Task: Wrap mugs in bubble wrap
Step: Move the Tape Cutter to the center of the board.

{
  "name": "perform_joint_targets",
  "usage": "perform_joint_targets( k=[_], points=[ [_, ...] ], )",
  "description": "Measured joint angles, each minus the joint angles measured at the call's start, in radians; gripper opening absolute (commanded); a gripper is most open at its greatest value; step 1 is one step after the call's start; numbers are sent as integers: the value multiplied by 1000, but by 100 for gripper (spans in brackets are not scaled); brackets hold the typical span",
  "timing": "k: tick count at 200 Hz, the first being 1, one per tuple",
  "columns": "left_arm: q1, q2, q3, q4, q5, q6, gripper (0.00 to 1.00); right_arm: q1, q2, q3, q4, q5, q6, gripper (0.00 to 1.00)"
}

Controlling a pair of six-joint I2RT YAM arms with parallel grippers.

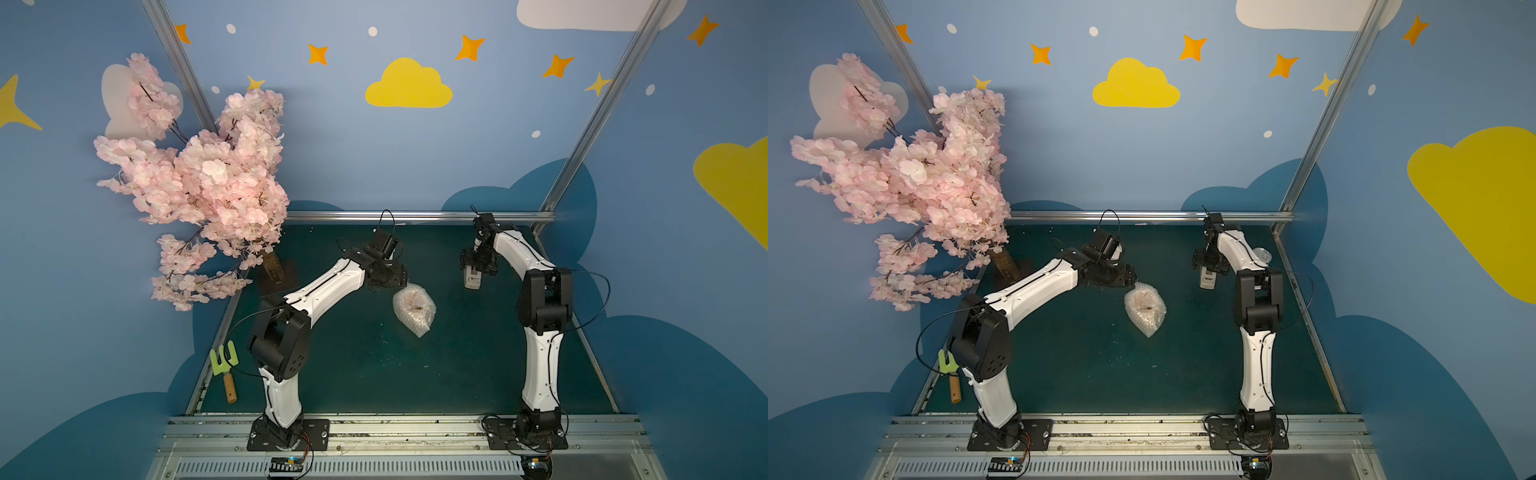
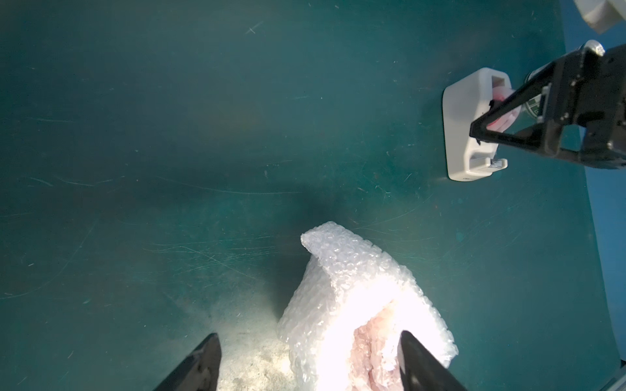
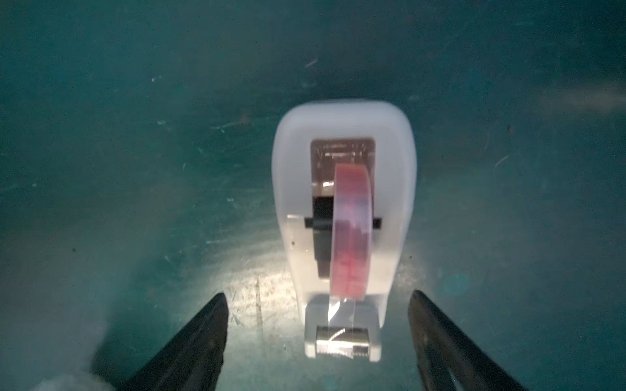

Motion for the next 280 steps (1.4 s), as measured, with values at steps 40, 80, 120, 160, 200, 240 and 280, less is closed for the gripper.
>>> perform_joint_targets(
  k=[40,80,120,160,200,240,280],
  points=[
    [18,0,-1,4,30,0,83,-2,56,115,-13,40,10,83],
    [32,0,-2,10,60,0,83,-6,105,151,-34,32,41,80],
    [40,0,-5,18,78,0,83,-6,138,151,-58,23,55,71],
    [45,0,-21,26,85,0,83,-10,145,153,-64,22,56,43],
    [48,0,-21,30,96,0,83,8,145,154,-64,23,23,30],
    [55,20,3,42,121,0,83,97,126,115,-34,40,-57,29],
    [59,131,138,52,161,-1,83,201,60,2,5,40,-153,36]
  ],
)
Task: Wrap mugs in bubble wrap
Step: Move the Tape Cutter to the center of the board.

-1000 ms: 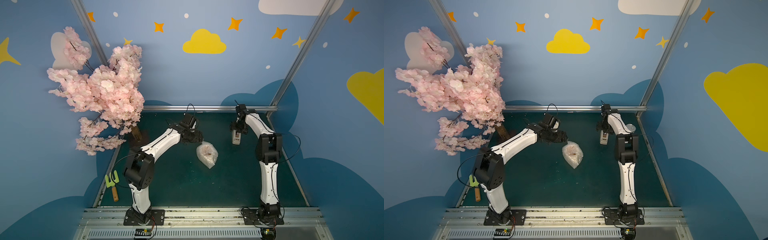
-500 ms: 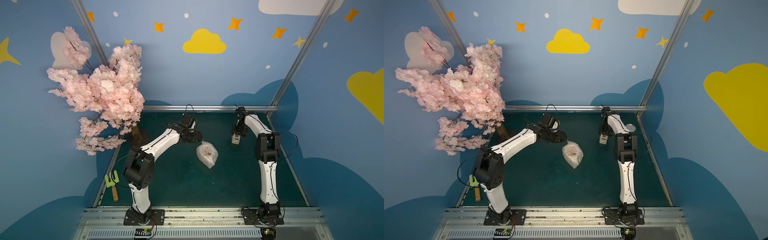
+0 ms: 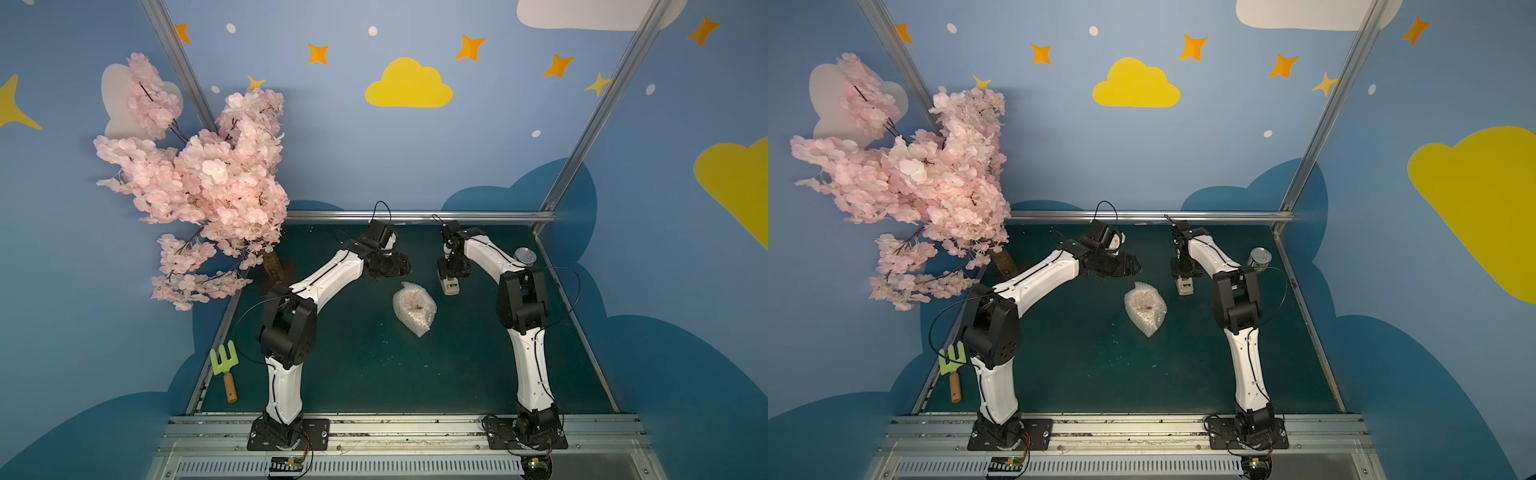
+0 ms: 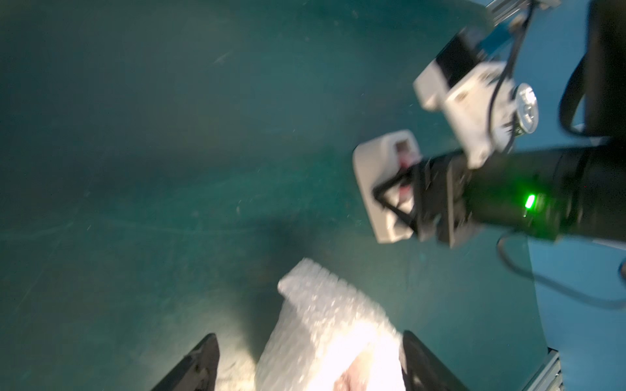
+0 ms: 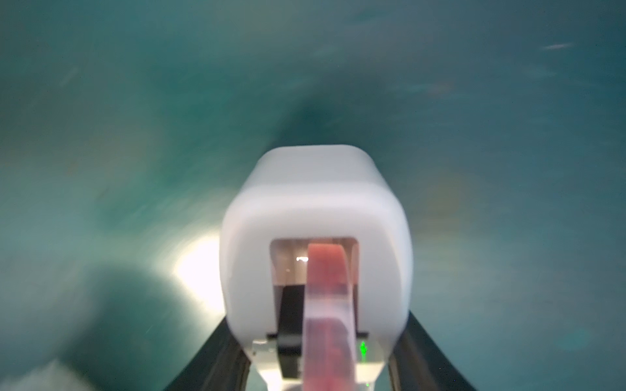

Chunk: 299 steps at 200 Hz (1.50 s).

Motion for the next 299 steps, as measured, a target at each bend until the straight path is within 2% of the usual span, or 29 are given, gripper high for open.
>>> perform_joint_targets(
  k=[9,20,36,42,56,106,161,227,299],
  points=[
    [1,27,35,-2,13,0,83,16,-10,-19,4,-4,-19,38],
    [2,68,84,-6,31,2,83,29,-27,-48,18,-8,-41,47],
    [3,137,178,-26,60,8,83,33,-55,-95,36,-18,-66,68],
    [3,167,216,-31,70,12,83,33,-65,-111,41,-18,-70,72],
    [5,228,293,-50,90,18,82,31,-94,-159,48,-19,-77,77],
    [6,409,518,-134,177,74,78,2,-274,-273,84,-82,-48,79],
    [2,458,600,-162,266,151,73,-95,-442,-436,175,-246,68,79],
    [-16,548,658,-148,322,172,68,-141,-384,-520,364,-410,230,79],
    [-36,571,667,-146,315,167,62,-147,-267,-520,517,-476,315,79]
  ],
)
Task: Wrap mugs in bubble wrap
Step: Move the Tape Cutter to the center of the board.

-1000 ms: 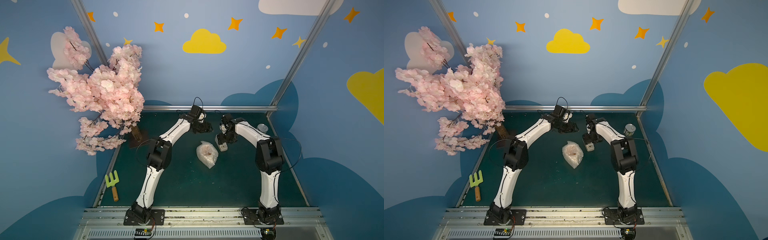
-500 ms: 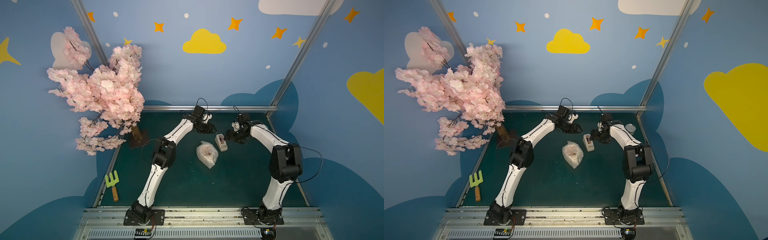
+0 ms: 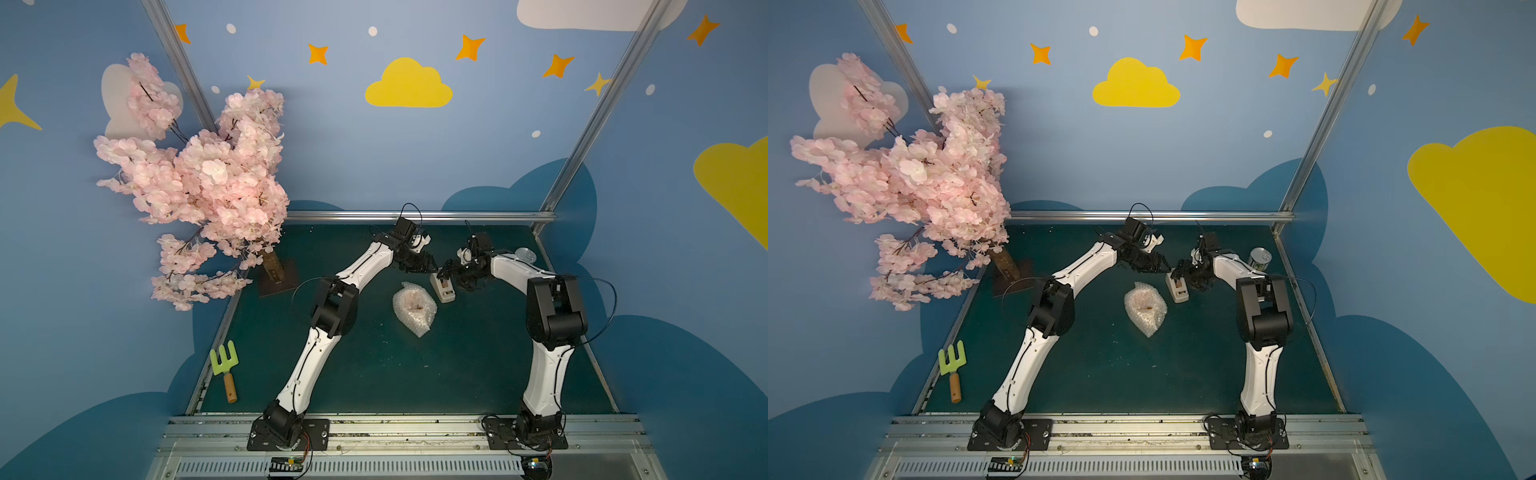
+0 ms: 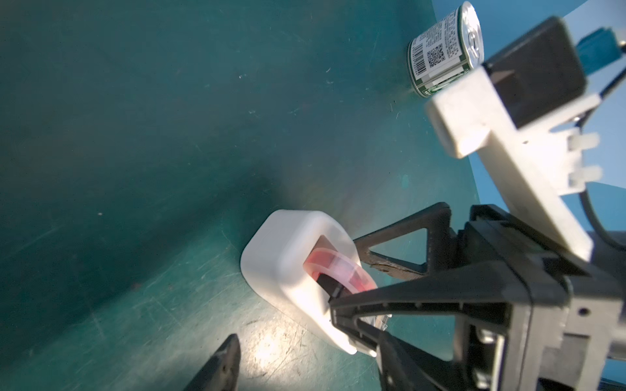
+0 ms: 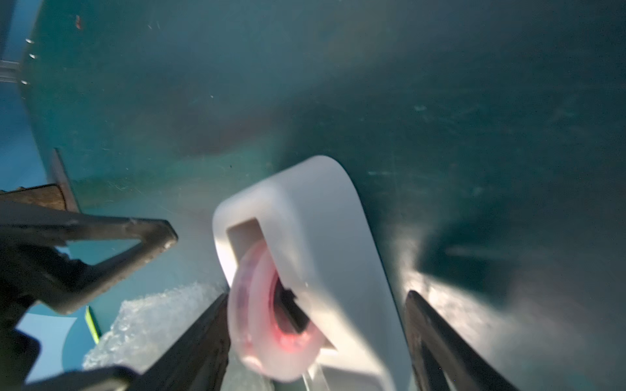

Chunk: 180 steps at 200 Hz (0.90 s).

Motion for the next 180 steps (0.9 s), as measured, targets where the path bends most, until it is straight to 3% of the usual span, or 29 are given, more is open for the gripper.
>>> perform_joint_targets(
  k=[104,180],
  points=[
    [19,0,-29,46,-57,-43,61,-11,14,-35,166,-157,88,77],
    [26,-5,-113,89,-49,-54,55,-19,6,-62,192,-179,135,77]
  ],
)
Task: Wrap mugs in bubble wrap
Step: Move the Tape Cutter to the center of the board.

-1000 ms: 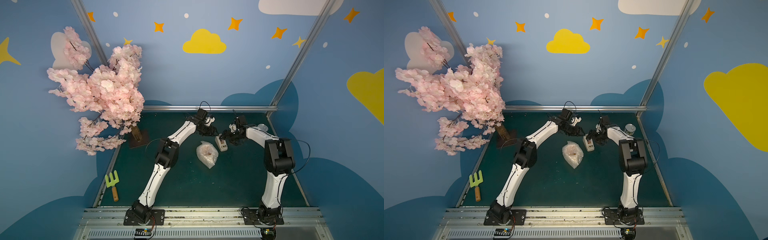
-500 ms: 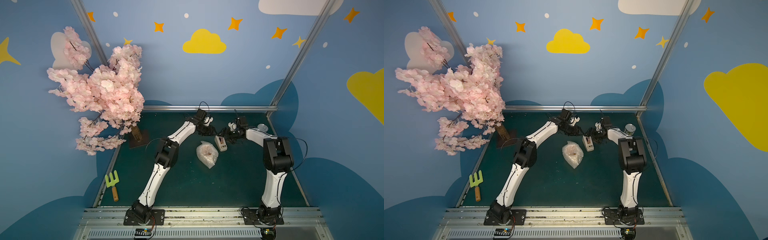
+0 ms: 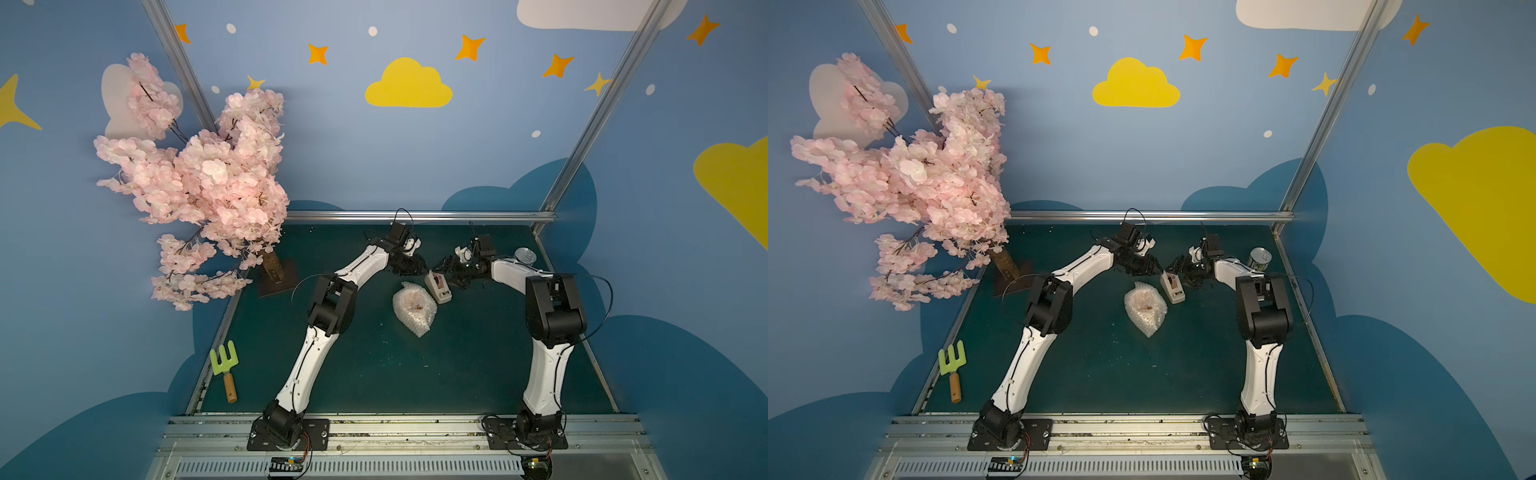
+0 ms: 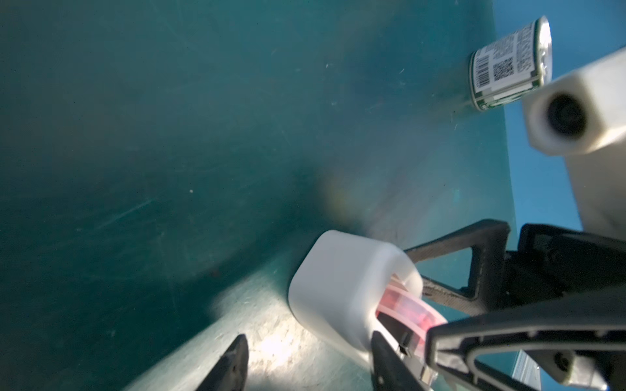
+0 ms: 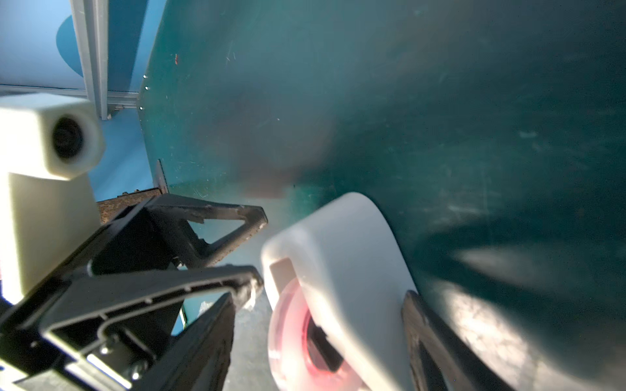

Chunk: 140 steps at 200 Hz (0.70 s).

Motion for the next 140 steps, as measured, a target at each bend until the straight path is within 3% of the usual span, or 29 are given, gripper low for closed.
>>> perform_joint_targets(
  k=[79,113,140],
  points=[
    [-21,-29,-78,80,19,-31,53,-20,-87,-54,-90,-19,-93,71],
    [-23,-29,-68,71,14,-31,47,-21,-87,-49,-140,-14,-154,62],
    [-23,-29,-60,63,5,-30,44,-21,-87,-15,-193,-10,-232,50]
  ],
)
